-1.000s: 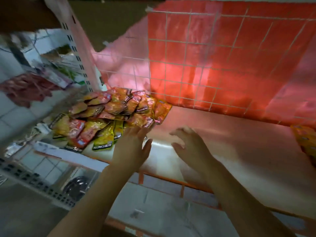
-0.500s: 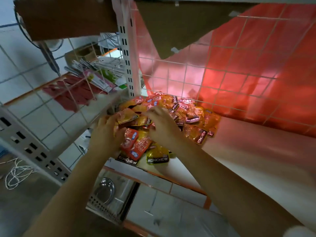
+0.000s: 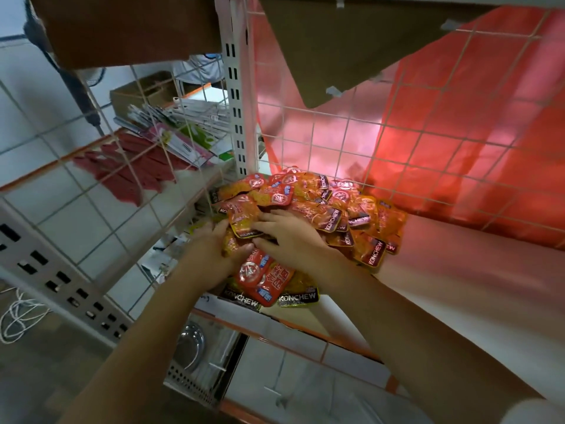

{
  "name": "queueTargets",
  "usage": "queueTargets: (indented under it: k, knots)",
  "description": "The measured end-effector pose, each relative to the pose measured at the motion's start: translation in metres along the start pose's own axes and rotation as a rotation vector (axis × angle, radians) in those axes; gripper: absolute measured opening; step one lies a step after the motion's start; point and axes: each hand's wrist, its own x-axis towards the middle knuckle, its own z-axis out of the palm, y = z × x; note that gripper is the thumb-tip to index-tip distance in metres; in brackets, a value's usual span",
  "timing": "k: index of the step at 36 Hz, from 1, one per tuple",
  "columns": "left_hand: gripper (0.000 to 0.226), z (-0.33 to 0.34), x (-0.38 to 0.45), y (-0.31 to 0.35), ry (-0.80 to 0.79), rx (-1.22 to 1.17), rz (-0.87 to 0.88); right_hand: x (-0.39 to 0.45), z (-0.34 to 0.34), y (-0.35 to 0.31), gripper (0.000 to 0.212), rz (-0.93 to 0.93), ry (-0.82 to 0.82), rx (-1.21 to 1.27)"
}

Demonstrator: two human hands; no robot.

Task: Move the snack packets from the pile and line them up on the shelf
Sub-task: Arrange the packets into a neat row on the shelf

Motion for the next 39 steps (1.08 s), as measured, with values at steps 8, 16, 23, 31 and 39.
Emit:
queueTargets:
  k: [8,16,23,31,39]
  knots:
    - [0.081,0.003,-0.01,0.016,-0.003,-0.083,0.094,-0.021,0.005,0.01,0.037,-0.025,0.164,-0.075]
    - [0.081,-0.002,-0.021,0.029,0.016,-0.194,0.157,-0.04,0.011,0.01,0.02,-0.119,0.471,0.097]
    - [0.084,-0.002,-0.027,0.044,-0.017,-0.601,0.066,-0.056,0.02,0.023,0.027,-0.174,0.498,0.171]
    - [0.041,0.005,-0.018,0.058,0.172,-0.583,-0.077,-0.068,0.023,0.021,0.027,-0.216,0.62,0.285]
    - [0.012,-0.011,-0.035,0.082,0.367,-1.149,-0.118,-0.061,0.013,0.013,0.036,-0.264,0.755,0.476]
